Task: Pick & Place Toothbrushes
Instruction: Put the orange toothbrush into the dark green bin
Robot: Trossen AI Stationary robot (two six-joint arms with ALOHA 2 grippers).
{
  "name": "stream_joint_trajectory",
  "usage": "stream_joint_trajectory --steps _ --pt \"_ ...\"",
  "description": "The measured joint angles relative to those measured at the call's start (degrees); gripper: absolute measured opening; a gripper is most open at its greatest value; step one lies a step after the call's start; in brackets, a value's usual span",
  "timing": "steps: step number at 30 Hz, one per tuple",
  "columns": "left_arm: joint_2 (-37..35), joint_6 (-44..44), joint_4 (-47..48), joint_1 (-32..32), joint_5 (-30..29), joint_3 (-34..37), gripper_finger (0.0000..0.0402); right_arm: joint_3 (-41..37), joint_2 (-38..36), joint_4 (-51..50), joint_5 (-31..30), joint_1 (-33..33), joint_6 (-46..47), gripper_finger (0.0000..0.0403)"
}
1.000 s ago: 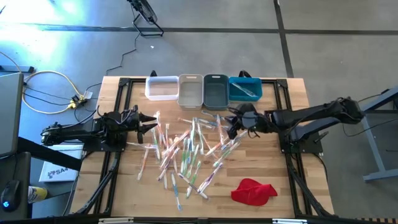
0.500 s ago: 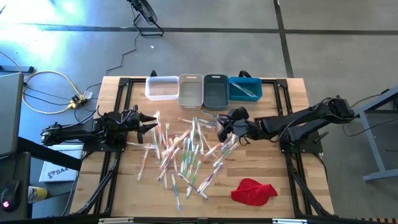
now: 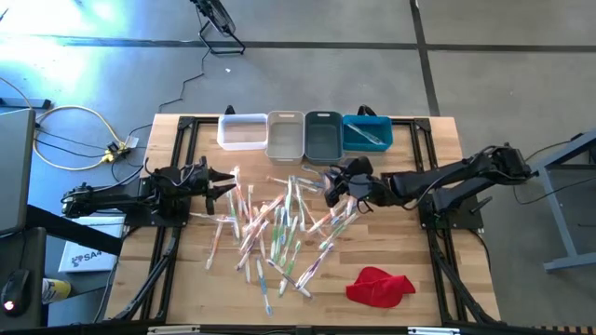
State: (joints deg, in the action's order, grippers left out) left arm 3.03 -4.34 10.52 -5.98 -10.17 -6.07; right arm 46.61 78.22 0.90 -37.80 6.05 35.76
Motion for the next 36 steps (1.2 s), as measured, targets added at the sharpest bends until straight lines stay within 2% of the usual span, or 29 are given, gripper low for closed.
stream_joint_trajectory --steps 22,36 --pt "0.0 1.5 -1.5 0.0 0.0 -0.1 0.0136 0.0 0.0 -0.1 -1.2 -1.1 -4.3 0.0002" --pt "0.0 1.5 -4.0 0.0 0.0 -0.2 0.0136 0.0 0.0 5.1 -1.0 -0.3 -9.4 0.0002"
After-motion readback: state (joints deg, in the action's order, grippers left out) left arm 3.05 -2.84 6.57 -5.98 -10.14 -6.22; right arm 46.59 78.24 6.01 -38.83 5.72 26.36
